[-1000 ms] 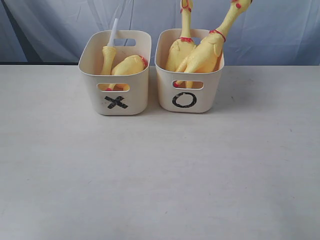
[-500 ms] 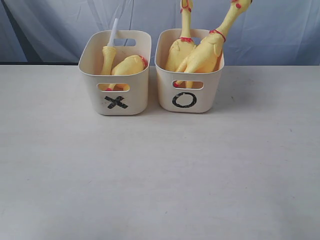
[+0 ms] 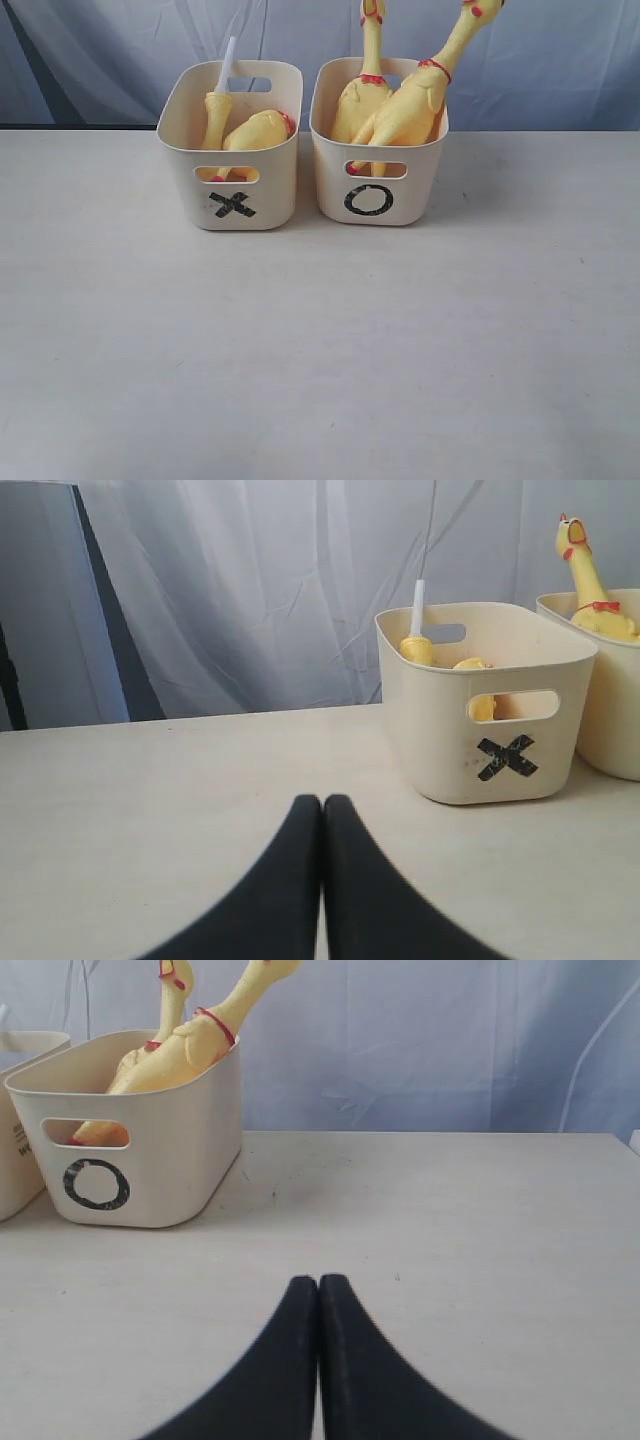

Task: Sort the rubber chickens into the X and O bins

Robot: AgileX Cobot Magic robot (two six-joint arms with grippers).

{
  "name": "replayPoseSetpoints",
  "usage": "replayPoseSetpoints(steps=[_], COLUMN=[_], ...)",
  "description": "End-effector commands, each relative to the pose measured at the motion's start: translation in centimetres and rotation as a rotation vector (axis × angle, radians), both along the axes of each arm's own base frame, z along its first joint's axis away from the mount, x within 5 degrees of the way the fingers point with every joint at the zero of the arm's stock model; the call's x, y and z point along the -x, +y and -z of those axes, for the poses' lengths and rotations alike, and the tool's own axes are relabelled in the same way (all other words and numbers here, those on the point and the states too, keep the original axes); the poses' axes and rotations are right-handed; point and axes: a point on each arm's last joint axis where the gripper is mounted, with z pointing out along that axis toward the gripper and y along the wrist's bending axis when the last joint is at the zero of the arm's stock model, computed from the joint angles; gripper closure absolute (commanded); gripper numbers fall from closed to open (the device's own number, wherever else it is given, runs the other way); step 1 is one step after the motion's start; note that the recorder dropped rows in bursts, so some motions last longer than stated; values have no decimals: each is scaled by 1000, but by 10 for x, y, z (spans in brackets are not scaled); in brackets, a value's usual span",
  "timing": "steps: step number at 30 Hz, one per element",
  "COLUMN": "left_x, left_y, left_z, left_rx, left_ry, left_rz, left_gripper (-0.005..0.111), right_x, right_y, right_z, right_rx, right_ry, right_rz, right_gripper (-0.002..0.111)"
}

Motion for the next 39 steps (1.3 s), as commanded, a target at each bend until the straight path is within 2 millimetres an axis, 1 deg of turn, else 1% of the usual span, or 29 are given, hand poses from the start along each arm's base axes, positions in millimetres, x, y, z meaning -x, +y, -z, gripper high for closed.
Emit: replayPoseSetpoints(steps=[1, 3, 16, 39], left_x=[0, 1, 1, 1], left_y=[1, 1, 0, 0], left_z=[3, 6, 6, 8], left_rx=[-85, -133, -114, -126], left_ry=[15, 43, 51, 63], left_rz=[-3, 3, 4, 8], left_gripper=[106, 106, 106, 106], right_x=[0, 0, 1, 1], right_y=[0, 0, -1, -1], right_z=[0, 0, 4, 4], right_rx=[9, 9, 13, 13], right_ry=[-13, -13, 30, 30], right_rz=[4, 4, 14, 14], right_gripper=[108, 108, 108, 108])
